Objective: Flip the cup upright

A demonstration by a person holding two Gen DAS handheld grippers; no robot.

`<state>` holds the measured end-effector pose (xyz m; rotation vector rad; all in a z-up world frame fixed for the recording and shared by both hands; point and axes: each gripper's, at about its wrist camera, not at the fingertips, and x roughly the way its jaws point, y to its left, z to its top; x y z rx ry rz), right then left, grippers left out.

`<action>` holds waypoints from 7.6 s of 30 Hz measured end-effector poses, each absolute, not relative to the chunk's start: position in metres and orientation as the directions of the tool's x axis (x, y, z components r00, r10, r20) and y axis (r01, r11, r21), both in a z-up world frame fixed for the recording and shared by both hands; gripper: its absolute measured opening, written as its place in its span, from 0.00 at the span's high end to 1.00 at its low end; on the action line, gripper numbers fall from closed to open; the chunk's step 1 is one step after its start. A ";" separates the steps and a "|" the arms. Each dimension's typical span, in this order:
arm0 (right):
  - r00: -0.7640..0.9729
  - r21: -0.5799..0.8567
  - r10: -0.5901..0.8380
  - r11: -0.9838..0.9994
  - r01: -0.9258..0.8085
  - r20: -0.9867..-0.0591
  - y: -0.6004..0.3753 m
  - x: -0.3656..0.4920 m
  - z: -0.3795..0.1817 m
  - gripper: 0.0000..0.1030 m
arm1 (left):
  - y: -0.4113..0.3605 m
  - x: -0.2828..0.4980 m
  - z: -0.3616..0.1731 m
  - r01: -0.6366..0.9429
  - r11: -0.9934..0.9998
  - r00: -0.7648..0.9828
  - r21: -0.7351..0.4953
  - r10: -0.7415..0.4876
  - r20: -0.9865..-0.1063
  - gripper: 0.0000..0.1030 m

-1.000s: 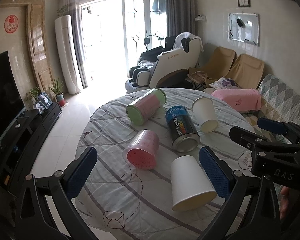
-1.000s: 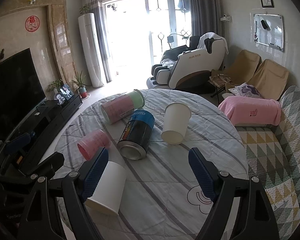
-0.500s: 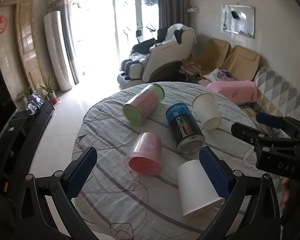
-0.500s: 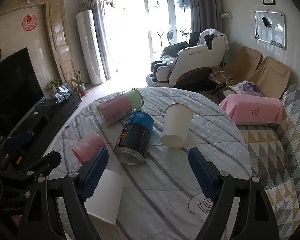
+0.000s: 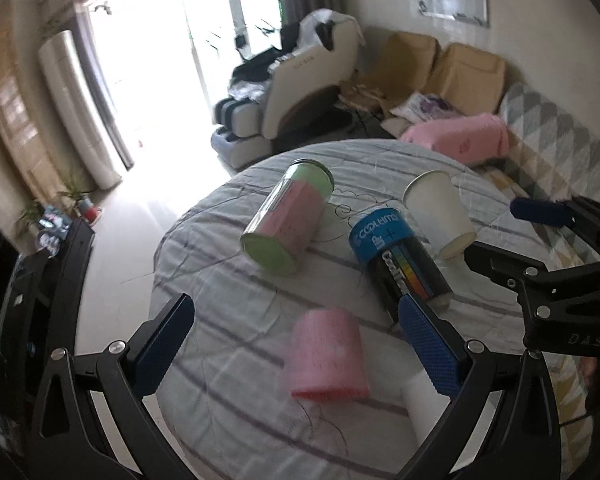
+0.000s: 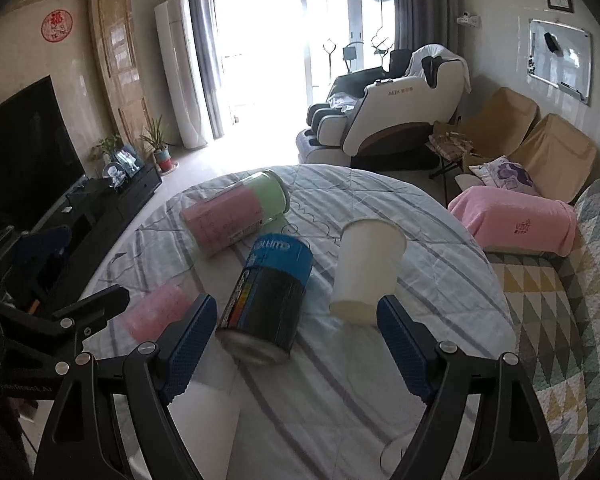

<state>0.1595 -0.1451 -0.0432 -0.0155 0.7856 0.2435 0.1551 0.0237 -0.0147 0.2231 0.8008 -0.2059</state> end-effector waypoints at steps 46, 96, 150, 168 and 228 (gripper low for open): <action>0.478 0.039 0.137 0.977 -0.210 -0.868 -0.143 0.310 -0.071 0.19 | -0.035 0.371 -0.098 0.593 0.775 0.305 0.218 0.035 -0.952 0.30; 0.524 -0.013 0.185 0.936 -0.352 -0.832 -0.095 0.236 -0.050 0.19 | 0.066 0.207 -0.059 0.310 0.950 0.715 -0.037 -0.259 -0.649 0.08; 0.679 0.070 0.214 0.970 -0.232 -0.702 -0.181 0.033 -0.005 0.19 | -0.009 -0.013 0.006 0.161 0.986 0.804 0.048 -0.103 -0.586 0.00; 0.604 0.117 0.244 0.963 -0.241 -0.759 -0.182 0.099 -0.018 0.19 | -0.019 0.046 0.005 0.085 0.992 0.794 0.097 -0.009 -0.608 0.00; 0.635 0.139 0.232 0.971 -0.194 -0.737 -0.204 0.215 -0.075 0.42 | 0.000 0.146 -0.041 0.008 0.996 0.663 0.085 0.058 -0.746 0.00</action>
